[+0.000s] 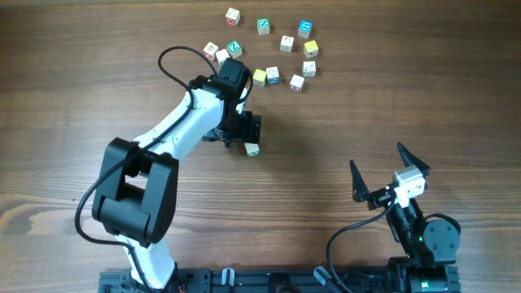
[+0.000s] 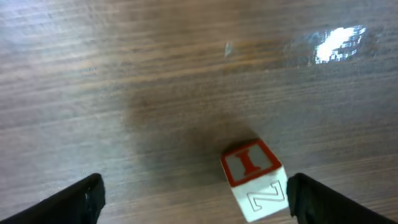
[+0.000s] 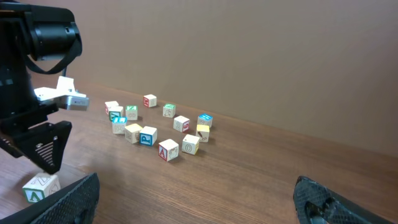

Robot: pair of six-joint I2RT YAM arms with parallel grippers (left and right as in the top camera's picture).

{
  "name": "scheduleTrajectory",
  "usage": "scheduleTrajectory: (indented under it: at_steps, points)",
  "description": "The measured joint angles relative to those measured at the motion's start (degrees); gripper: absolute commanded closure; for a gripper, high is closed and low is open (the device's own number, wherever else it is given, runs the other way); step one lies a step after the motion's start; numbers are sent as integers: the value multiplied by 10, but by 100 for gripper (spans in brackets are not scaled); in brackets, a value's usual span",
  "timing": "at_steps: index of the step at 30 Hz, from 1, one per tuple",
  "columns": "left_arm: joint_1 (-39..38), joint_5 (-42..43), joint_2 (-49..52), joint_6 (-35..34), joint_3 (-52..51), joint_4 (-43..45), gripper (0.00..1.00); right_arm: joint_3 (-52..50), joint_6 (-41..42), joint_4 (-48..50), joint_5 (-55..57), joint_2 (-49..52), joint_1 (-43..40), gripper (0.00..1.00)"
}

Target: Form a circle

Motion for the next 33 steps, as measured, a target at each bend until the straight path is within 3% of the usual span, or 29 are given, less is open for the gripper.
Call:
scheduleTrajectory:
  at_steps: [8, 12, 14, 16, 17, 26, 33]
  points:
    - [-35, 44, 0, -4, 0, -6, 0, 0, 0, 0, 0, 0, 0, 0]
    - [-55, 25, 0, -76, -1, -15, 1, 0, 0, 0, 0, 0, 0, 0]
    - [-56, 11, 0, -105, -14, 19, 10, 0, 0, 0, 0, 0, 0, 0]
    - [-56, 1, 0, -123, -28, 42, 44, 0, 0, 0, 0, 0, 0, 0]
    - [-56, -3, 0, -136, -35, 45, 50, 0, 0, 0, 0, 0, 0, 1]
    - [-58, -7, 0, -147, -39, 51, 69, 0, 0, 0, 0, 0, 0, 0]
    - [-59, -10, 0, -147, -39, 70, 73, 0, 0, 0, 0, 0, 0, 0]
